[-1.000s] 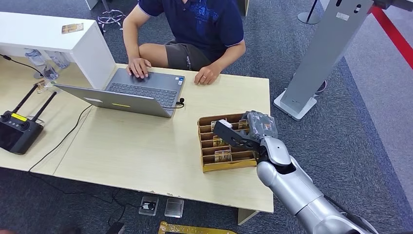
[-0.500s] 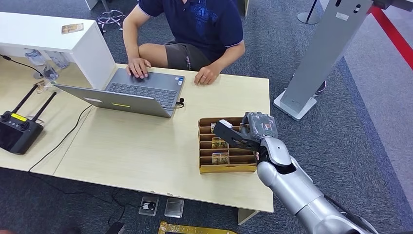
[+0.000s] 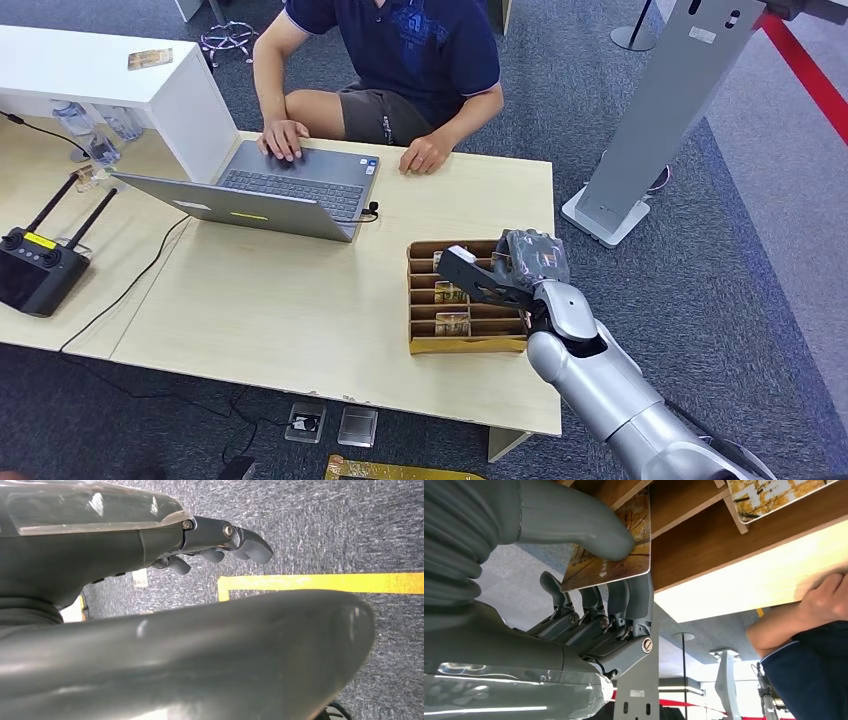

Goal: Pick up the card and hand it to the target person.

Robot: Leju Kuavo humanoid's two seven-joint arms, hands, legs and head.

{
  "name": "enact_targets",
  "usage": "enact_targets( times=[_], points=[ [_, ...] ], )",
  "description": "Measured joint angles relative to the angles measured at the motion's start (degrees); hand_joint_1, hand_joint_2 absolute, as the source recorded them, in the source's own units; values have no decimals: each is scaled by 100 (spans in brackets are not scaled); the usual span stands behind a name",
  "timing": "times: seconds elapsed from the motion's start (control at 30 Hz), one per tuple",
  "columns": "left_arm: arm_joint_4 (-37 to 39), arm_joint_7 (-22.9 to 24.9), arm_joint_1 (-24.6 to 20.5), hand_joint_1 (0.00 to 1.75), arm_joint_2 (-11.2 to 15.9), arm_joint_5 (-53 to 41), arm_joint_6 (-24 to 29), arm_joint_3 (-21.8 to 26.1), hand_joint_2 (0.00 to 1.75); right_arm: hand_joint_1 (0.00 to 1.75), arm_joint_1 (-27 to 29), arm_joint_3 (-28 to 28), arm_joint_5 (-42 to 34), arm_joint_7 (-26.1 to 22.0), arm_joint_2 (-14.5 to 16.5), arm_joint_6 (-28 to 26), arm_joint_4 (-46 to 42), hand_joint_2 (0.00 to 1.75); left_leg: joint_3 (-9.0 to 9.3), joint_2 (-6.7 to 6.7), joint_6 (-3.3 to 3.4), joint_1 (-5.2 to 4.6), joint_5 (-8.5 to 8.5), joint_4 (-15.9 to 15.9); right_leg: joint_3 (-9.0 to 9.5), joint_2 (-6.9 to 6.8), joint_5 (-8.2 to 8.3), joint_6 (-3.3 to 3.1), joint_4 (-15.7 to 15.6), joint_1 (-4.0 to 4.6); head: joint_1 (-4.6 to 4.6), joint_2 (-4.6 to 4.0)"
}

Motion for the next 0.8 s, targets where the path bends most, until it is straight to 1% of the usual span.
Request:
enact_targets(
  times=[0.2,0.4,0.6,0.7,0.8],
  points=[
    [0,2,7,0,0,47,-10,0,0,145,30,-14,96,96,-26,-20,-316,175,0,1,0,0,0,0,-2,1,0,0,0,0,3,0],
    [0,2,17,0,7,57,-14,0,0,145,11,-92,209,323,-159,51,-1093,175,-1,1,0,0,0,0,-4,2,0,0,0,0,-2,0],
    [0,0,24,0,13,58,-17,-1,0,145,-143,-182,233,464,-287,227,-1825,175,-1,1,0,0,0,0,-3,3,0,0,0,0,-1,0],
    [0,-11,24,0,13,36,-16,-6,0,145,-245,-211,142,472,-314,295,-1982,175,-2,1,0,0,0,0,-2,2,0,0,1,0,2,0],
    [0,-38,18,0,13,-16,-16,-27,0,145,-449,-209,-75,327,-307,284,-1898,175,-3,1,0,0,0,0,-2,2,0,0,1,0,-1,0]
  ],
)
